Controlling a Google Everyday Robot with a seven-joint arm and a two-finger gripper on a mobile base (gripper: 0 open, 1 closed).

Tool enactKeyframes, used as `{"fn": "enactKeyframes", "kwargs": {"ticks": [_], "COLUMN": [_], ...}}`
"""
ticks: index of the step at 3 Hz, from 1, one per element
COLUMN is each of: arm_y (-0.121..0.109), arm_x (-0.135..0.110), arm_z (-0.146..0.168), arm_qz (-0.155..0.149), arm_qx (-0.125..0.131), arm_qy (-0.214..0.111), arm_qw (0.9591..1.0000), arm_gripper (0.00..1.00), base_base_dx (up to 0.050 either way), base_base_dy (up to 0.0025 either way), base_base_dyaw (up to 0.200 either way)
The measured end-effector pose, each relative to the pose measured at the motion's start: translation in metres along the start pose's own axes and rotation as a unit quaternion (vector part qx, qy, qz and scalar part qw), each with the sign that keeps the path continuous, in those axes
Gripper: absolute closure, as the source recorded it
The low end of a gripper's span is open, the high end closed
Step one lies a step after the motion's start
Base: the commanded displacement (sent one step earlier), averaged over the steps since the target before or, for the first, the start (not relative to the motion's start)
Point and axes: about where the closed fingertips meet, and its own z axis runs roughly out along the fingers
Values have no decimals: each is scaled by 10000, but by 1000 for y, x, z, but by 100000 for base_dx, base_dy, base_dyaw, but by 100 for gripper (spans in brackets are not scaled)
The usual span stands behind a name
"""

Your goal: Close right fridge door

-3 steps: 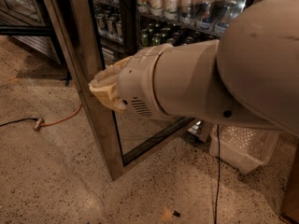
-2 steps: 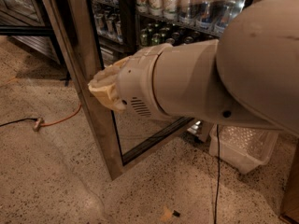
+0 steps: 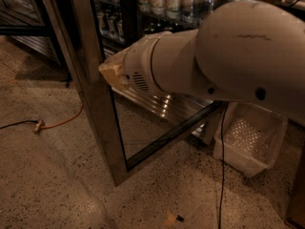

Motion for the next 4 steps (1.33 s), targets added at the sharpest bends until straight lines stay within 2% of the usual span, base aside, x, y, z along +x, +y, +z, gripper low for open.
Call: {"fn": "enactKeyframes", "kwargs": {"ticks": [1,2,3,4], "arm_y": [0,-4,-5,-18], "arm_x": [0,-3,-3,-6], "arm_z": [0,0,4,16], "arm_qz": [0,70,98,150], "arm_qx": [1,208,261,490], "arm_qy": [0,-62,-77,-165], "arm_qw": [10000,9997,9996,9985], "arm_gripper": [100,100,100,100], "base_base_dx": [0,0,0,0], "base_base_dy": [0,0,0,0], "base_base_dyaw": [0,0,0,0]}}
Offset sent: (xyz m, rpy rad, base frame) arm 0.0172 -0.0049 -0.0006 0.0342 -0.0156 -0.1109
